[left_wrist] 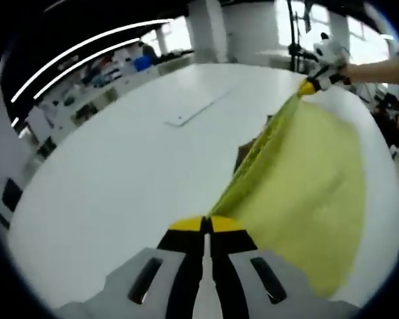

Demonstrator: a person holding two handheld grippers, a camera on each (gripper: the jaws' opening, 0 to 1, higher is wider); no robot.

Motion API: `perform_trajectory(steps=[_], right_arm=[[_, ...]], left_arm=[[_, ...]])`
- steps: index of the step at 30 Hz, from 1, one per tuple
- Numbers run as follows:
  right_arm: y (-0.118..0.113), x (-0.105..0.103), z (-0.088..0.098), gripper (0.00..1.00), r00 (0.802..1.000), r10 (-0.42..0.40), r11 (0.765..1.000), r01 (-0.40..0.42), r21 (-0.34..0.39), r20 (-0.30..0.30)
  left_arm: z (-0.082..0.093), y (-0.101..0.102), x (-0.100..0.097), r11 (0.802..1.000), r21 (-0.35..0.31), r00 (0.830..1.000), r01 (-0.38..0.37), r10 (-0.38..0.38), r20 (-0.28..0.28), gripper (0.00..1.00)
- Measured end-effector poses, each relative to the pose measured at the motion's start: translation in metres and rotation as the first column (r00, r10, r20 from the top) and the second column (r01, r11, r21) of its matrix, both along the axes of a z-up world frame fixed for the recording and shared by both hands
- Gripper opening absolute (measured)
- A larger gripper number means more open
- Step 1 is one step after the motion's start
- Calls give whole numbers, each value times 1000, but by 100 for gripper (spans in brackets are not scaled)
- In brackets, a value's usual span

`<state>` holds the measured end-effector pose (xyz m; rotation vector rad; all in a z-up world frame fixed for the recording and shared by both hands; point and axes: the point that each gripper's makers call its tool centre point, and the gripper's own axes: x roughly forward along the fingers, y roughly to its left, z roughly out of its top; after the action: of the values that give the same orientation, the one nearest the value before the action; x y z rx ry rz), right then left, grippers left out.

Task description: Fold the garment on the visible template until the final outline fits inside the template.

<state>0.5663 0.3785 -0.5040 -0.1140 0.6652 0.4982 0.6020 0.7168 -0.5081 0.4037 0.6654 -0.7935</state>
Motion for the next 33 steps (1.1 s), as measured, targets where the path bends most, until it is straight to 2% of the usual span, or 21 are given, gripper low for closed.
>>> perform_trajectory(steps=[2, 9, 12, 13, 14, 15, 18, 21, 25, 29, 31, 33], right_arm=[[1, 1, -3, 0, 1000, -7, 1000, 7, -5, -8], [3, -1, -10, 0, 1000, -12, 1000, 12, -11, -28], [5, -1, -7, 0, 1000, 11, 1000, -11, -27, -9], [4, -1, -7, 0, 1000, 22, 999, -21, -43, 3], [2, 2, -4, 3, 997, 60, 994, -55, -94, 43], [1, 3, -2, 7, 996, 64, 992, -58, -109, 57], [10, 2, 3, 27, 998, 43, 999, -41, -29, 56], [14, 0, 8, 41, 996, 49, 999, -48, -19, 78], [20, -7, 14, 49, 996, 47, 998, -50, 40, 81], [22, -15, 18, 59, 995, 42, 997, -48, 65, 90], [21, -20, 19, 62, 997, 32, 996, -38, 85, 76], [20, -23, 21, 66, 997, 25, 995, -32, 94, 79]], left_arm=[[-3, 0, 0, 1000, -18, 1000, -19, 18, -20, 0], [-5, -2, -2, 1000, -16, 999, -25, 24, -31, 0], [-3, -4, -4, 1000, -15, 1000, -7, 7, -21, 1], [-3, -2, -4, 1000, -11, 1000, -10, 10, -18, 5], [-3, -1, -4, 1000, -5, 1000, -13, 13, -14, 10], [-2, 1, -4, 1000, 1, 1000, -11, 11, -2, 14], [0, 7, -3, 1000, -1, 1000, -21, 21, 6, 29], [2, 10, -6, 999, -32, 1000, -30, 30, -2, 37], [10, 13, -14, 998, -65, 1000, -16, 17, 10, 48], [21, 13, -21, 989, -149, 1000, -17, 20, 17, 62], [26, 14, -26, 985, -172, 999, -8, 13, 29, 65], [29, 13, -31, 981, -192, 1000, -4, 7, 17, 66]])
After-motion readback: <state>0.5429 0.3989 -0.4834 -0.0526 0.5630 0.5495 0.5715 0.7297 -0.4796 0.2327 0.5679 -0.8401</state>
